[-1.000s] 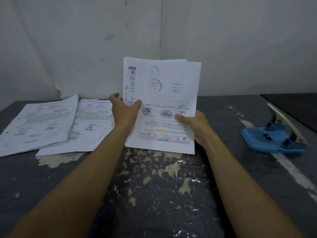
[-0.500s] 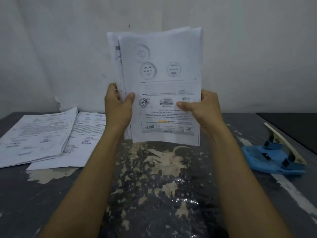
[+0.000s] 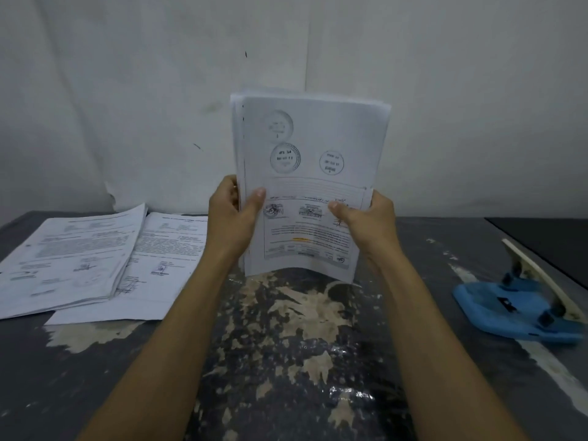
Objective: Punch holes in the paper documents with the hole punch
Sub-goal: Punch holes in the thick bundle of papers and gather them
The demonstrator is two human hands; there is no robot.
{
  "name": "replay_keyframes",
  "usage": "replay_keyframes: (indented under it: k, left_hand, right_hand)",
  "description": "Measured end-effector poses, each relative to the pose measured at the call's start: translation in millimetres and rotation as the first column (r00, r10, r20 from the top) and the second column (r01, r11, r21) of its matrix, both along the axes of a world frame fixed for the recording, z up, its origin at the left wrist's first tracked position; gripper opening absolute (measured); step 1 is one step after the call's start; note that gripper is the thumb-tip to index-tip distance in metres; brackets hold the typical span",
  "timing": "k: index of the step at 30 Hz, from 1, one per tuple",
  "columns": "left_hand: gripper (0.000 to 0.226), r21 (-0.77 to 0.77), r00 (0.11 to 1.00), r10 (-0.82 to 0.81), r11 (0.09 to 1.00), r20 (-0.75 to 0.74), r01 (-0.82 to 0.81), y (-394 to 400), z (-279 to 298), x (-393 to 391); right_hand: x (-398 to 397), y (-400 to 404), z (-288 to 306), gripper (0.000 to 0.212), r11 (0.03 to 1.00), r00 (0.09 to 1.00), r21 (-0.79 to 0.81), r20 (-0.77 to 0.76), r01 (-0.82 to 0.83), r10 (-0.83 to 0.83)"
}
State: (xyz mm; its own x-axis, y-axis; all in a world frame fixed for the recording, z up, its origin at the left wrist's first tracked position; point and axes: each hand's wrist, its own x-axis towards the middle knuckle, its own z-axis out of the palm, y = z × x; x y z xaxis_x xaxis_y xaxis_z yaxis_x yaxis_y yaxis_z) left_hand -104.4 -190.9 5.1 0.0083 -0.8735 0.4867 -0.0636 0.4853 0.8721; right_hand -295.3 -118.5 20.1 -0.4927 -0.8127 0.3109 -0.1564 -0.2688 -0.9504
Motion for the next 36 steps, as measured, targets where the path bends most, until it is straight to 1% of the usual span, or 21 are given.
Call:
replay_keyframes:
  k: [4,7,10,13,16,18,20,23,25,27,29,32,35,36]
  left_hand:
    - [0.025,0.003,1.0,0.003,1.0,-0.019,-0.003,5.2,4.3,-5.8]
    - [0.025,-0.008,0.999,0.03,1.0,-0.026,-0.03,7.5,11.1,-1.5]
    - [0.023,-0.08,0.998,0.049,0.995,-0.035,-0.051,13.8,21.6,-0.8]
    - [0.027,-0.139,0.995,0.018,0.99,-0.1,-0.032,16.2,31.8,0.5]
    - [0.028,-0.116,0.999,0.017,0.993,-0.046,-0.022,9.3,24.4,4.9]
    - [0.019,-0.074,1.0,0.021,0.997,0.006,-0.021,6.1,13.4,4.0]
    - [0.012,-0.066,0.999,0.032,0.997,0.022,-0.031,6.7,8.7,0.0]
    - [0.015,-0.109,0.998,0.058,0.992,-0.012,-0.059,10.3,18.9,-3.0]
    - [0.019,-0.138,0.998,0.039,0.989,-0.058,-0.047,11.9,28.6,-0.9]
    - [0.022,-0.166,0.997,0.021,0.986,-0.076,-0.034,11.4,32.3,2.6]
    - [0.019,-0.186,0.999,0.034,0.982,-0.04,-0.041,8.7,28.0,4.8]
    - [0.02,-0.188,0.997,0.07,0.98,0.029,-0.064,8.2,20.5,2.0]
    - [0.018,-0.237,0.994,0.106,0.966,-0.007,-0.105,15.5,29.0,-2.9]
    - [0.017,-0.251,0.993,0.113,0.961,-0.029,-0.117,17.3,33.6,-3.5]
  right_hand:
    - [1.9,-1.1,1.1,0.018,1.0,0.999,-0.012,0.046,0.013,-0.013]
    - [3.0,0.6,3.4,0.018,1.0,0.999,-0.011,0.039,0.004,-0.004]
    - [7.6,2.1,13.4,0.017,0.995,0.999,-0.09,0.007,0.038,-0.037]
    - [7.2,1.9,24.1,0.016,0.986,0.997,-0.151,-0.023,0.067,-0.071]
    - [4.2,0.3,16.0,0.019,0.988,0.996,-0.127,-0.032,0.084,-0.089]
    - [4.0,-1.9,2.3,0.017,0.994,0.996,-0.067,-0.036,0.081,-0.084]
    - [4.7,-3.2,-4.2,0.011,0.995,0.994,-0.02,-0.05,0.094,-0.094]
    - [6.1,-2.7,8.8,0.007,0.991,0.991,-0.069,-0.056,0.113,-0.117]
    - [6.1,-1.2,20.7,0.009,0.986,0.993,-0.125,-0.042,0.108,-0.114]
    - [6.2,-0.5,22.8,0.012,0.985,0.995,-0.145,-0.025,0.089,-0.094]
    - [7.2,-1.1,13.9,0.013,0.99,0.996,-0.115,-0.025,0.081,-0.085]
    - [9.8,-0.9,2.0,0.005,0.99,0.991,-0.076,-0.05,0.117,-0.121]
    - [8.9,-0.8,12.6,0.001,0.977,0.977,-0.137,-0.12,0.162,-0.179]
    - [8.4,-0.3,18.2,0.002,0.974,0.974,-0.159,-0.127,0.164,-0.185]
